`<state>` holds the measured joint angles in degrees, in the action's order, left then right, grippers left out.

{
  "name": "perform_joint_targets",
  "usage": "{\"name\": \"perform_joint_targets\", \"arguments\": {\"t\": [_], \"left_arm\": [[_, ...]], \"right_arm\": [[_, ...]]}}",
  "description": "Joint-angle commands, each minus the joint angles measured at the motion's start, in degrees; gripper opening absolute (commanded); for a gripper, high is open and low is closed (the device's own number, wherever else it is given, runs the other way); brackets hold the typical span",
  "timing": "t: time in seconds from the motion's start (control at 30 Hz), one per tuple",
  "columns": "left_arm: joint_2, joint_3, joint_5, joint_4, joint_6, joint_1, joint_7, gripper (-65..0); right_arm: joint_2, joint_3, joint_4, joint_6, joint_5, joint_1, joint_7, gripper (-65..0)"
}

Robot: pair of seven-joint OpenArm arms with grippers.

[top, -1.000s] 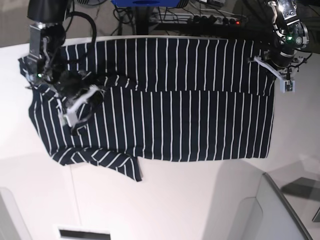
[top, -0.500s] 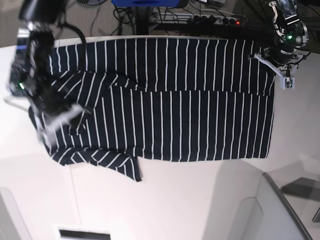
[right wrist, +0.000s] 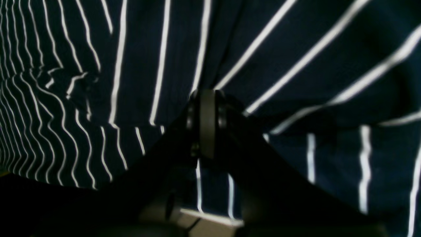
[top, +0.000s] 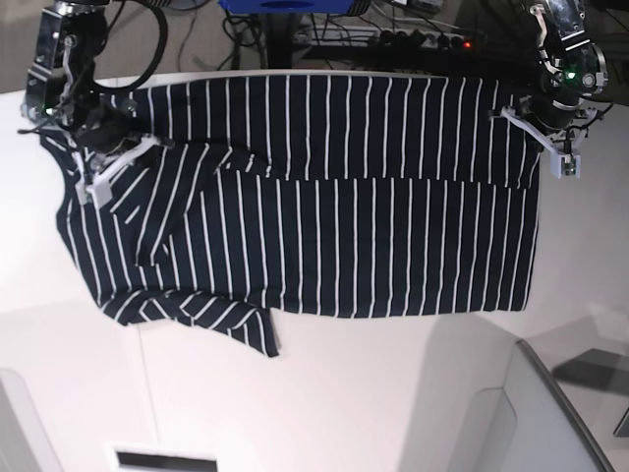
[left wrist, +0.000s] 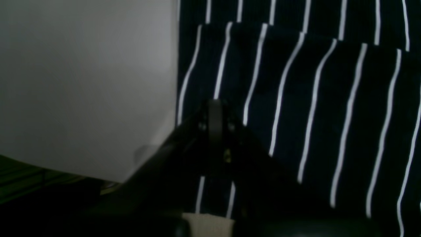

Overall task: Layout the t-shirt on the table in an organized manner, then fold the t-shirt properly
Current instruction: 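Pull the crumpled sleeve fabric with the right gripper toward the shirt's edge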

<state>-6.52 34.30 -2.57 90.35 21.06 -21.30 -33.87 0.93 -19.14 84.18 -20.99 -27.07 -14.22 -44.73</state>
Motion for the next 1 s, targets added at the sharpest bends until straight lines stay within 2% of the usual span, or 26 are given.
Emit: {"name": "perform_joint_targets", "arguments": {"t": [0.0,0.5,0.67,0.8,0.97], "left_arm": [[-0.6,0.2,-0.1,0.9,-0.2,-0.2,1.0,-65.0],[-1.0,0.2,-0.1,0.8,-0.2,-0.3,1.0,-65.0],[-1.0,0.2,-0.1,0.8,-0.2,-0.3,1.0,-65.0],[-1.0,0.3,-0.1,0.8,-0.2,-0.3,1.0,-65.0],[-1.0,0.3,-0.1,0.8,-0.2,-0.3,1.0,-65.0]], "right_arm": [[0.4,-0.1,0.4,-0.5,-0.9,-0.1,1.1,-64.4],[0.3,-0.1,-0.1,-0.6,-0.9,0.0,1.1,-64.4],[-1.7,0.0,-2.4,-0.7,-0.9,1.4,0.8,-64.4],[-2.6,1.1,-4.1,-2.8,-0.9,2.7,0.6,-64.4],[-3.2,3.8,-4.1,-2.6,-0.9,4.3,0.7,-64.4]]}}
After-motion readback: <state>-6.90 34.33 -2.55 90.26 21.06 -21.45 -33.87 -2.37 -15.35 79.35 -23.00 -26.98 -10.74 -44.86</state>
